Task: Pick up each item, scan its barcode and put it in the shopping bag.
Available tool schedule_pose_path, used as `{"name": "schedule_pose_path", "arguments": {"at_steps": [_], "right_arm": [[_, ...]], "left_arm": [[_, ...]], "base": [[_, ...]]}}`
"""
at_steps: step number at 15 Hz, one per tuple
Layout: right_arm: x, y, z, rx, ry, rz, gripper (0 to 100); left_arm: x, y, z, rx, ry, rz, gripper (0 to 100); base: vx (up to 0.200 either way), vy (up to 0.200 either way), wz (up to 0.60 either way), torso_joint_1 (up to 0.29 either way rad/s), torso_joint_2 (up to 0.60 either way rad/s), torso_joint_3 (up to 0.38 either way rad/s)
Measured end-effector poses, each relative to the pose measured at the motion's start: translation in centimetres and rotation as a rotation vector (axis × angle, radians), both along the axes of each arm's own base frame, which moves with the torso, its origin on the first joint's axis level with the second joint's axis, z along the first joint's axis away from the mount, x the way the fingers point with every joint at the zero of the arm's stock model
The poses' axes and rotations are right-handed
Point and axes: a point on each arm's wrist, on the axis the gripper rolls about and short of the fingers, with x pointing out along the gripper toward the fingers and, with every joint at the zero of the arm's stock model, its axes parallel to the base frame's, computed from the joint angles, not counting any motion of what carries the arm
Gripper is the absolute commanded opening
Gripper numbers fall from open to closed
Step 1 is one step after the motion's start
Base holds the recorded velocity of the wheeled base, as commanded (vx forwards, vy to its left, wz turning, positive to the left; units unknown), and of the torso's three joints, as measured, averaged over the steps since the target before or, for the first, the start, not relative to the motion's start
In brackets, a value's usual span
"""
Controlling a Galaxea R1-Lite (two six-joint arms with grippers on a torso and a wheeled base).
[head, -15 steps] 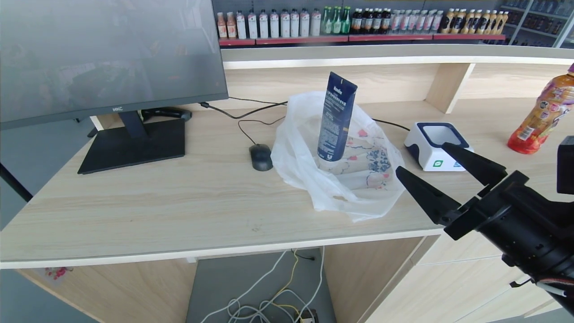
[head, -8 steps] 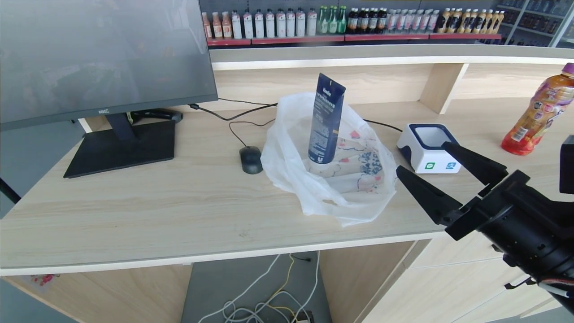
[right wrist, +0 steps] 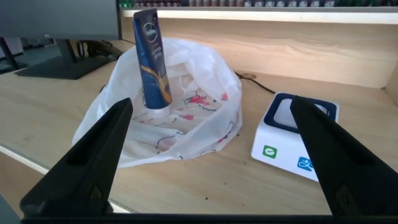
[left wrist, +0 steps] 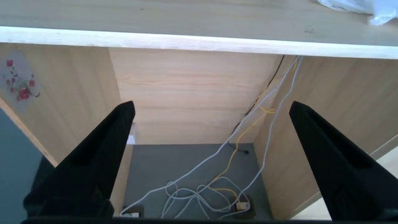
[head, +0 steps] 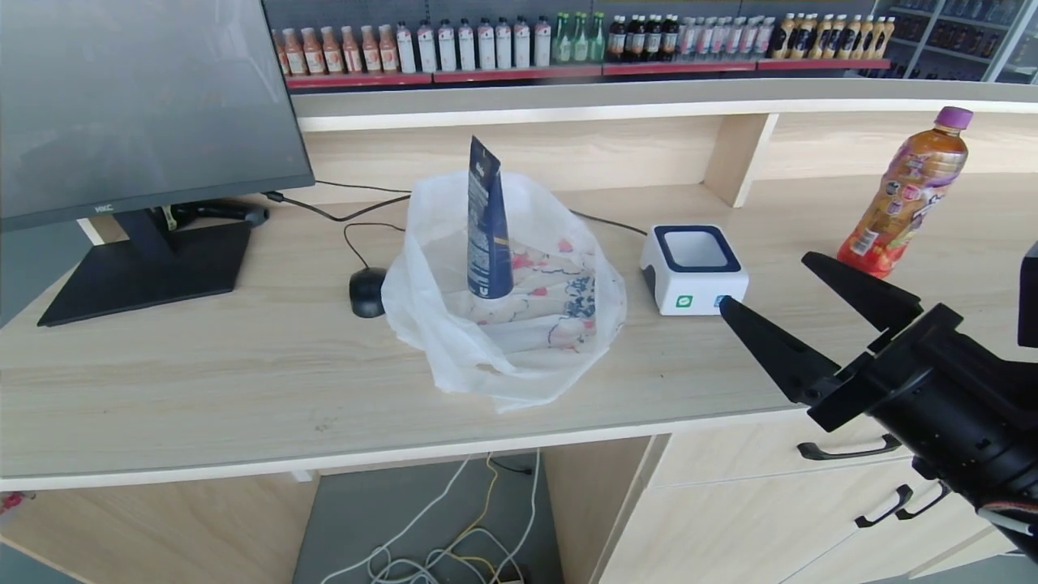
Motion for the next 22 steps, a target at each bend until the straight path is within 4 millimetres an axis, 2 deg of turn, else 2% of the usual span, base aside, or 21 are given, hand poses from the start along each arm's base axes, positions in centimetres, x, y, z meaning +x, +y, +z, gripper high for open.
{"name": "schedule_pose_path", "arguments": {"at_steps": [22], "right_arm": [[-0.04, -0.01, -0.20, -0.006, 0.006, 0.000, 100]], "left_arm": [[0.00, 0.00, 0.00, 0.000, 0.000, 0.000, 100]], "base": [[0.000, -0.200, 0.00, 0.002, 0.00, 0.002]]}}
